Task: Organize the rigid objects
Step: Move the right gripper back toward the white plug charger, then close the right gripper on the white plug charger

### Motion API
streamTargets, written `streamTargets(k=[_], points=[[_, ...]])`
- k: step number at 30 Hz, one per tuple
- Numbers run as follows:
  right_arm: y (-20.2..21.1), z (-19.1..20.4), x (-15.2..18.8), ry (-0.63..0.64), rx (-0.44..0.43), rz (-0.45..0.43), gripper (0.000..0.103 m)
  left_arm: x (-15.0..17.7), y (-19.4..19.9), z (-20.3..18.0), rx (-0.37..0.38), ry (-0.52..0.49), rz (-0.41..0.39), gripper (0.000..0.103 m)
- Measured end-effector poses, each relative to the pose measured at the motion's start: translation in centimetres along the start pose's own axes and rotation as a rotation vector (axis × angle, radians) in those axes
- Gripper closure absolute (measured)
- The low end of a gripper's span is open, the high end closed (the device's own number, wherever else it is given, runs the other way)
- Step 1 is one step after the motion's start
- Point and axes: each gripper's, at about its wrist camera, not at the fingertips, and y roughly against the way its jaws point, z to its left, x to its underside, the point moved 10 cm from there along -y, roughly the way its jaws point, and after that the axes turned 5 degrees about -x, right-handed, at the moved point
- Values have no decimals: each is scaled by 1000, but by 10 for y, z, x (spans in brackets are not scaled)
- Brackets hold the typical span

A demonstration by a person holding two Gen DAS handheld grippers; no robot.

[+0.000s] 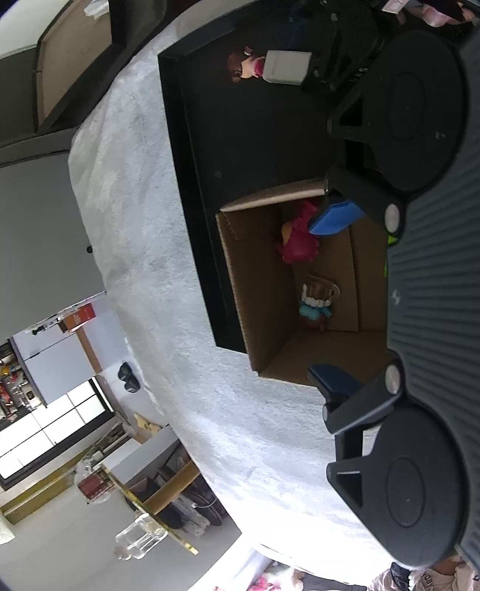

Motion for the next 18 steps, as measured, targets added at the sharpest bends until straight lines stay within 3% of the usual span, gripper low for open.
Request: streamTargets(k=[12, 18], points=[[11, -11, 10, -9, -8, 17, 64, -2, 19, -26, 26, -62, -42, 26], [16, -18, 14, -31, -11, 33, 64, 5, 8, -36, -4, -89, -42, 27]])
